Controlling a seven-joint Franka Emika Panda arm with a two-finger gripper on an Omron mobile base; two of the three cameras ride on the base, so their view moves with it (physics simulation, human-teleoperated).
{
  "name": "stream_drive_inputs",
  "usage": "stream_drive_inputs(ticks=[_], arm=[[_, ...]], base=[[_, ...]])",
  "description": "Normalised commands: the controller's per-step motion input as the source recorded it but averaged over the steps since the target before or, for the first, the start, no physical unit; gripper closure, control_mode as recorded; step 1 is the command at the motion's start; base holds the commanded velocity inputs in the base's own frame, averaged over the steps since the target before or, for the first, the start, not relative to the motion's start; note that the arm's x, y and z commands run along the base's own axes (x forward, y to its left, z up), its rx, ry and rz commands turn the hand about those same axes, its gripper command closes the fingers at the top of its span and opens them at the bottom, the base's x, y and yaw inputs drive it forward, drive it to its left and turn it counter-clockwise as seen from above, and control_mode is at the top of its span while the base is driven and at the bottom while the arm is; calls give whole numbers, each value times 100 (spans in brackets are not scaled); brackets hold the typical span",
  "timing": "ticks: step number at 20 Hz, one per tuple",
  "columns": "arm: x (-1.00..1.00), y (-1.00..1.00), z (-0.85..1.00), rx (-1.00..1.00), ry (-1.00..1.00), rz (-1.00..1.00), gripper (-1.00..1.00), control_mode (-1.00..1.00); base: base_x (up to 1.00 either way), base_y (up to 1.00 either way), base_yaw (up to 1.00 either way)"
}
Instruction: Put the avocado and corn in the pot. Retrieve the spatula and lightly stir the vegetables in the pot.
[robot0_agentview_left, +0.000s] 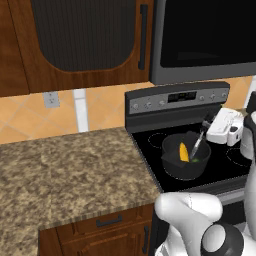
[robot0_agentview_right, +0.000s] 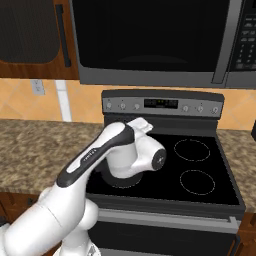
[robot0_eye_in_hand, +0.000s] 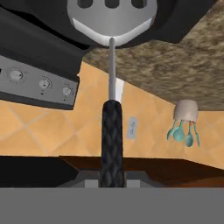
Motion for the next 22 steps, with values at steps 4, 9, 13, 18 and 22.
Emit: stream_drive_inputs(ticks=[4,9,13,18,22], arm=[[53,-5,-56,-11,26,11,100,-100],[23,0,-48,-1,15,9,100,-100],[14,1,-35,0,-6,8,100,-100],[14,28,-24,0,-4,0,100,-100],[10,56,-7,0,-8,0,100,-100]], base=[[0,0,0],[0,0,0],[0,0,0],[0,0,0],[0,0,0]])
